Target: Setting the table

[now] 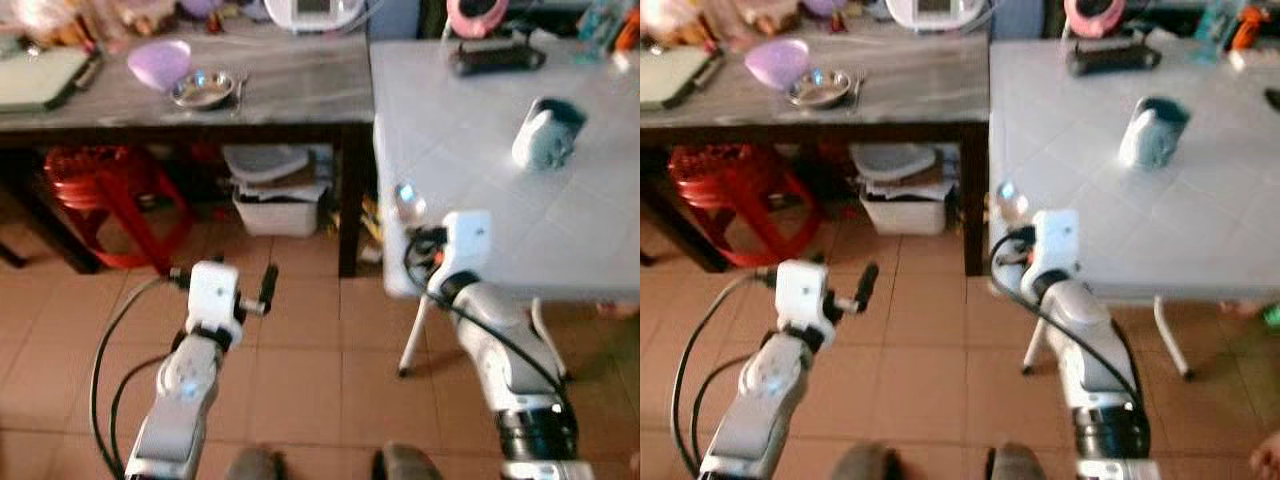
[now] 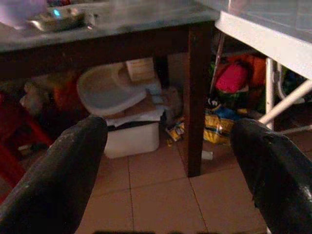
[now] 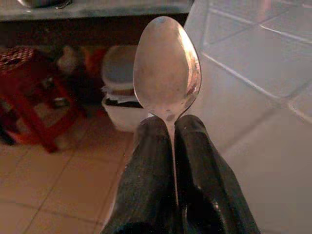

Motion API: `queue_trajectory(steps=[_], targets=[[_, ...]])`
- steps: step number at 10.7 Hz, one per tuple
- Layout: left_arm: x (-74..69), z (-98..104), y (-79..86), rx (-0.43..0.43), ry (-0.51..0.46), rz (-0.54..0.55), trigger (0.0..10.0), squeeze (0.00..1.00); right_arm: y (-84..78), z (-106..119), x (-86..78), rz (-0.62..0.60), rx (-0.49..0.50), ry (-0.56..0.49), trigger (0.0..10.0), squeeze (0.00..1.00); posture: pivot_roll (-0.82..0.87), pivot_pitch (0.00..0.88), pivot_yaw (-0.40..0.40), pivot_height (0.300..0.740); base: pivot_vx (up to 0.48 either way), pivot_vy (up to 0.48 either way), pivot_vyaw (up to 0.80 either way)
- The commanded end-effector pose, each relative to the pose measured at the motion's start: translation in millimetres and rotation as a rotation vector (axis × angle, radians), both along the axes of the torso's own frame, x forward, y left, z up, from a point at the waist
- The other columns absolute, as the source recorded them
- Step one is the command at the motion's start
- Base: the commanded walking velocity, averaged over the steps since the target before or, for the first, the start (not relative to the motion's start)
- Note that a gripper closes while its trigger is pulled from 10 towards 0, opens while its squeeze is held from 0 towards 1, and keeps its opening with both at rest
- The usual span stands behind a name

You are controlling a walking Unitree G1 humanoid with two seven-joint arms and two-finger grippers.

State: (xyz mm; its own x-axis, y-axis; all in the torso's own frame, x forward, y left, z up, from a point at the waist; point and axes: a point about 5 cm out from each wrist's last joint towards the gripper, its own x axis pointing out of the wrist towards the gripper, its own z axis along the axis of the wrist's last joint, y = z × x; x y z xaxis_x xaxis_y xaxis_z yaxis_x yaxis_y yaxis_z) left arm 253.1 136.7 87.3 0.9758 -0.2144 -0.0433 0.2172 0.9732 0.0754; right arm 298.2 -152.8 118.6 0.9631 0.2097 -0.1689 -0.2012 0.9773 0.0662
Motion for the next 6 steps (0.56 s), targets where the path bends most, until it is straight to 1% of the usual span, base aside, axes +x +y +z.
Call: queue_trajectory(steps=[1,3,6], targets=[[-0.6,-1.9,7.0,0.021,0.004,0.024,10.0,0.00,8.4,8.6,2.9,0.023,0.007,-0.046,0.0,0.00,-0.06,0.066,0.048,0.740,0.266,0.401,0.00],[-0.2,-1.9,6.4,0.021,0.001,0.021,10.0,0.00,3.2,11.5,4.5,0.000,-0.010,-0.075,0.0,0.00,-0.06,0.065,0.050,0.740,0.300,0.373,0.00],[0.2,0.4,3.8,0.015,-0.014,0.006,10.0,0.00,5.7,11.5,4.8,-0.004,-0.011,-0.093,0.0,0.00,-0.06,0.060,0.052,0.740,0.462,0.000,0.00]])
